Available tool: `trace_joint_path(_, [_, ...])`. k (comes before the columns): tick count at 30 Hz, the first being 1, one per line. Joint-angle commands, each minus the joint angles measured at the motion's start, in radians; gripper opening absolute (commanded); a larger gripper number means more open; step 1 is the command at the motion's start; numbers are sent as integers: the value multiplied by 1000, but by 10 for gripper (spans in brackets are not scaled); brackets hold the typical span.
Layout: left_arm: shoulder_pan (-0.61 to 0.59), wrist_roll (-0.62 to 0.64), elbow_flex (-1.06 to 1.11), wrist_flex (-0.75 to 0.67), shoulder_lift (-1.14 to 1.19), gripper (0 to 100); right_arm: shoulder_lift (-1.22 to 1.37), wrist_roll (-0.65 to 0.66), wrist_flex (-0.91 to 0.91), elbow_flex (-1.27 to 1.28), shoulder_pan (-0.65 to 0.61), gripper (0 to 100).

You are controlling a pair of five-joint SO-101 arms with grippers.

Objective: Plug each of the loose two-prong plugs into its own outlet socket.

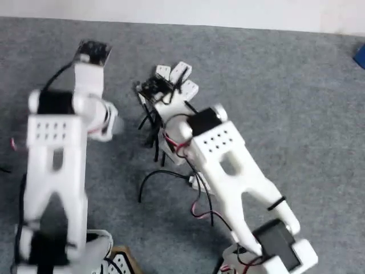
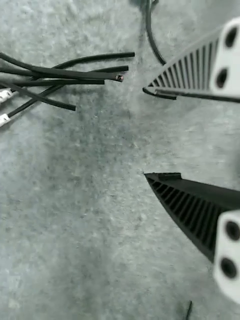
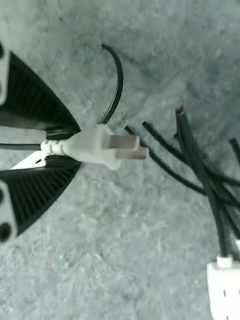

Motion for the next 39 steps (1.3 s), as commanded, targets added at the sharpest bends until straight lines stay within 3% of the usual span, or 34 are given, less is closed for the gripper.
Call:
trace_joint_path(1, [-8, -2, 349, -207, -337, 249, 25, 43, 200, -232, -27, 7])
trace_joint_path(6, [47, 6, 616, -311, -714, 249, 64, 57, 340, -343, -24, 7])
trace_joint_path(12, [130, 48, 723, -315, -912, 246, 38, -78, 122, -120, -22, 7])
trace_joint_path(16, [134, 48, 719, -313, -894, 264, -96, -121, -122, 133, -45, 7])
trace_joint_path(20, [183, 48, 719, -316, -835, 373, -282, -120, -248, 341, -77, 7])
trace_joint_path(30, [242, 49, 711, -393, -800, 390, -705, -80, -331, 705, -205, 7])
trace_joint_path(39, [236, 49, 694, -394, -800, 389, -716, -72, -315, 737, -223, 7])
